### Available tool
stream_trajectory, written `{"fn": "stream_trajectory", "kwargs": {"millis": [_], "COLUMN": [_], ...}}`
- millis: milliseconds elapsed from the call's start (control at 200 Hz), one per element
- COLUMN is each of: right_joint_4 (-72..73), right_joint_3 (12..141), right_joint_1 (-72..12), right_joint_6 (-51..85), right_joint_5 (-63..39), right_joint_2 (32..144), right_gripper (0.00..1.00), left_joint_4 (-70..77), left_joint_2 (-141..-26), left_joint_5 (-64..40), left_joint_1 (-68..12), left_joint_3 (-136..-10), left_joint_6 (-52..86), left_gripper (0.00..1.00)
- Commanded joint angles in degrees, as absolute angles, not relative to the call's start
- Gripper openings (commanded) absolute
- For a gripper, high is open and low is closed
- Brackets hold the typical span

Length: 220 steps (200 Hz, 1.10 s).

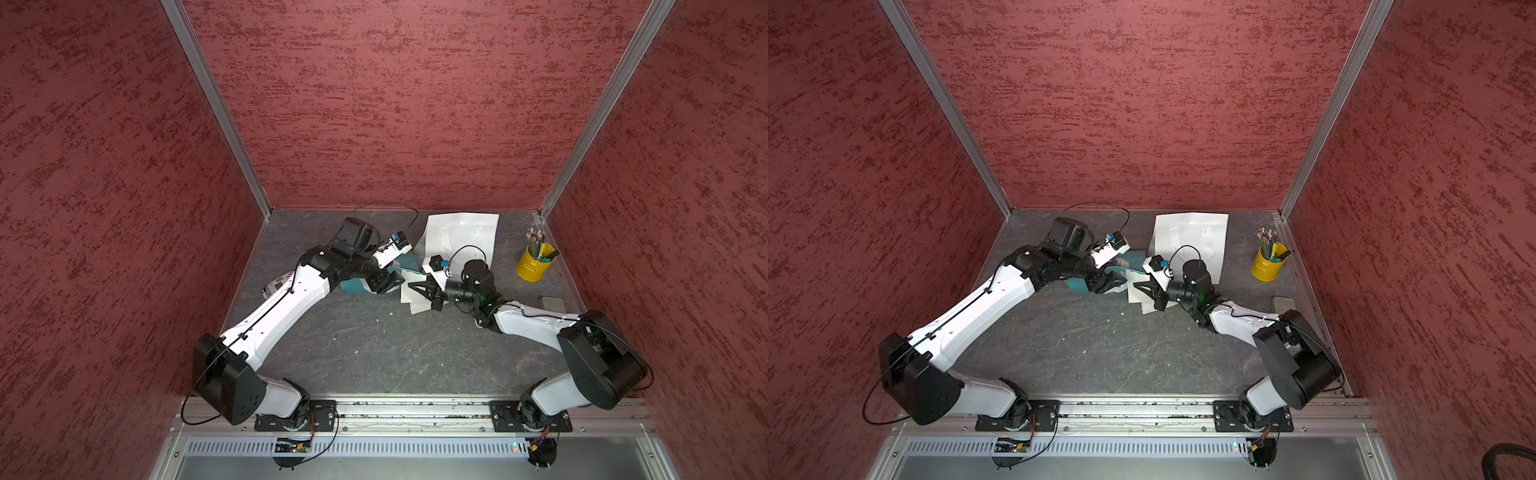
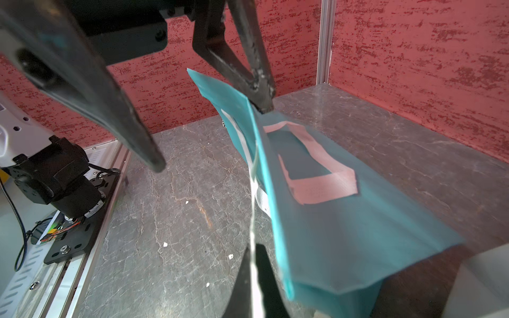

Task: Staple the receipts to the bags
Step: Hold the receipt from the takeout bag.

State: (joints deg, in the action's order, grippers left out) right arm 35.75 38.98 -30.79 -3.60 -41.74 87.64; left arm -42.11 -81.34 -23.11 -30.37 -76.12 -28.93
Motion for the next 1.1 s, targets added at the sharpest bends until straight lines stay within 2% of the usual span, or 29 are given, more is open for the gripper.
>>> {"fn": "stream_trajectory", "kwargs": {"millis": [0,451,686,957,1097], "right_joint_4": [39.0,42.2,43.1,41.6,41.5], "right_joint_3": [40.9,43.2,44.0,44.0,44.0], "right_joint_1": [-31.2,-31.6,-31.6,-31.6,-31.6], "right_joint_6": [-2.1,1.4,2.8,2.3,2.3], "right_joint_5": [-42.9,-43.0,-43.0,-42.3,-41.9], "right_joint_2": [89.3,92.9,93.8,93.9,93.9], "right_gripper": [0.0,0.0,0.0,0.0,0.0], "left_joint_4": [-42.5,-39.4,-38.0,-37.2,-37.1], "left_joint_2": [-81.6,-83.5,-84.9,-85.4,-85.7], "left_joint_5": [-24.6,-26.1,-26.7,-26.2,-26.1], "left_joint_1": [-29.4,-28.2,-28.5,-28.4,-28.5], "left_joint_3": [-77.4,-76.6,-76.6,-76.4,-76.3], "left_joint_6": [-31.4,-31.0,-30.4,-30.5,-30.6], "left_gripper": [0.68,0.55,0.44,0.22,0.21]}}
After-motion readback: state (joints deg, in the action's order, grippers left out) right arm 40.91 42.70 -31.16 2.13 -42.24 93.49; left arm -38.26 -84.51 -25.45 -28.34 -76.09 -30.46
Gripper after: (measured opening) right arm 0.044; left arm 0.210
